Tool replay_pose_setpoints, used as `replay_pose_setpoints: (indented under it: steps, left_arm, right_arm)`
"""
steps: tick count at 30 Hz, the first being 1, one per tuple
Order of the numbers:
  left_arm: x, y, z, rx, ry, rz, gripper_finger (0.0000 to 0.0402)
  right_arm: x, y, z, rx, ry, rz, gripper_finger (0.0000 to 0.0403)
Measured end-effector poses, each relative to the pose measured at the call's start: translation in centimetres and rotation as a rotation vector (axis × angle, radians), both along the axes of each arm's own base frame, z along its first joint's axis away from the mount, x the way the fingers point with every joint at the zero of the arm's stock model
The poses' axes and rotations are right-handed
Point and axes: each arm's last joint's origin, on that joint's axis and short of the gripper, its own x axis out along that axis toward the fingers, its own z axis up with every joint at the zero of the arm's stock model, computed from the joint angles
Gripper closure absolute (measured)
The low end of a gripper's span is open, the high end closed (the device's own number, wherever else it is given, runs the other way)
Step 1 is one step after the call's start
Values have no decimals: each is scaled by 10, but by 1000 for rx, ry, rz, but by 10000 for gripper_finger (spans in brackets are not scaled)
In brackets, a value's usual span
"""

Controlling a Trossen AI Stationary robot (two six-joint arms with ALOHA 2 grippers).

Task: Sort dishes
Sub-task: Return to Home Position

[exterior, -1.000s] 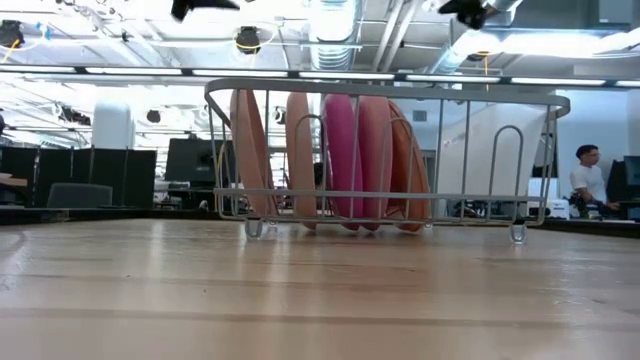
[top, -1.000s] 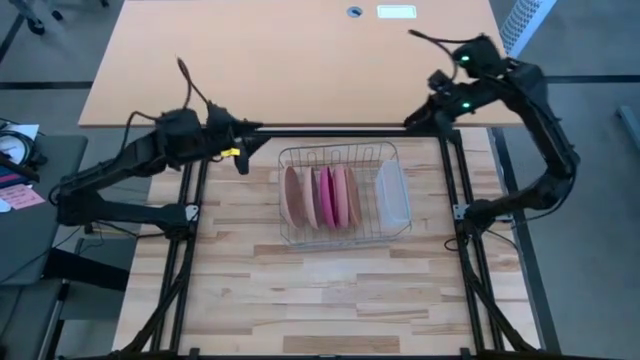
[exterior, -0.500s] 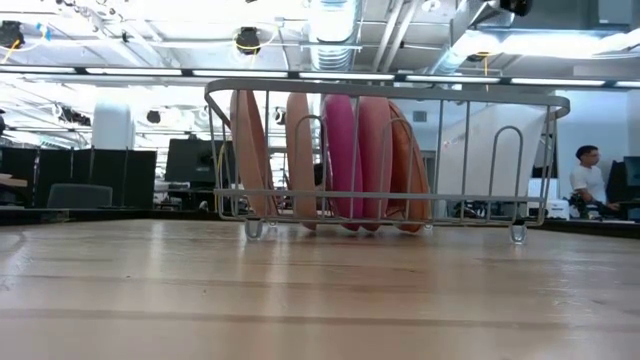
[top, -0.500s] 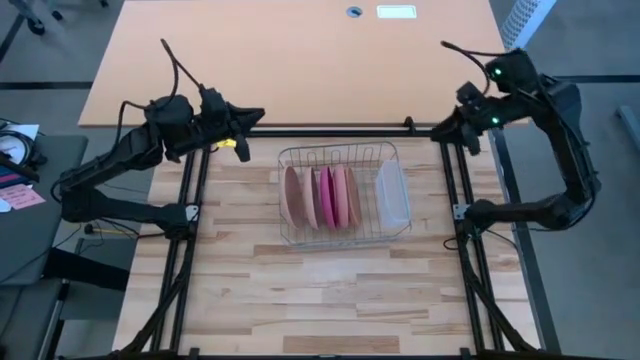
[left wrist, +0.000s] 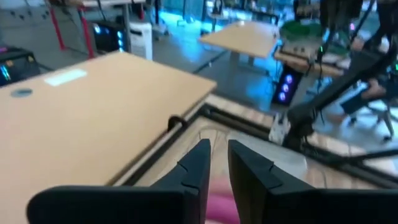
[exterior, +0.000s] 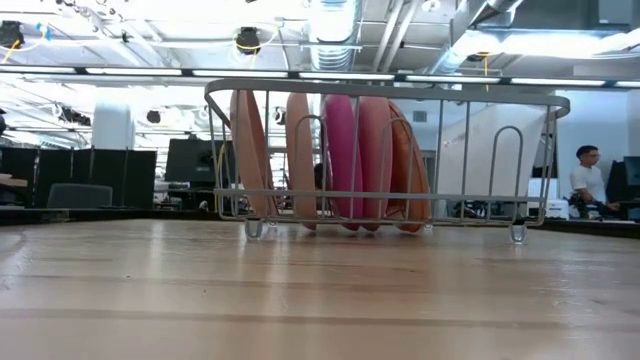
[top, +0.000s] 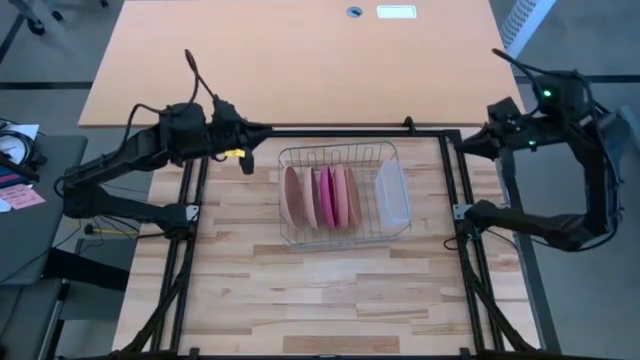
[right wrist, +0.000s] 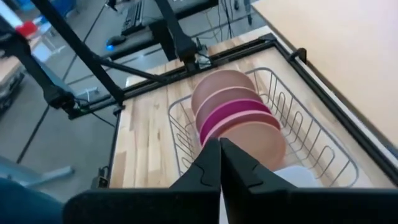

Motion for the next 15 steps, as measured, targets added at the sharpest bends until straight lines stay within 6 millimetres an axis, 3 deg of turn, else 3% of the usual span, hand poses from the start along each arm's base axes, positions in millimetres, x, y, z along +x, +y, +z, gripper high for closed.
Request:
replay_pose_setpoints:
  steps: [8,15]
  left_arm:
    - [-1,-9,-12,90,136,-120,377]
    - [-5,-11,-54,63,5,-265,400]
  right_arm:
    - [-20,27,1,1,-69,-129,402]
    - [-24,33,-15,0,-272,-198,402]
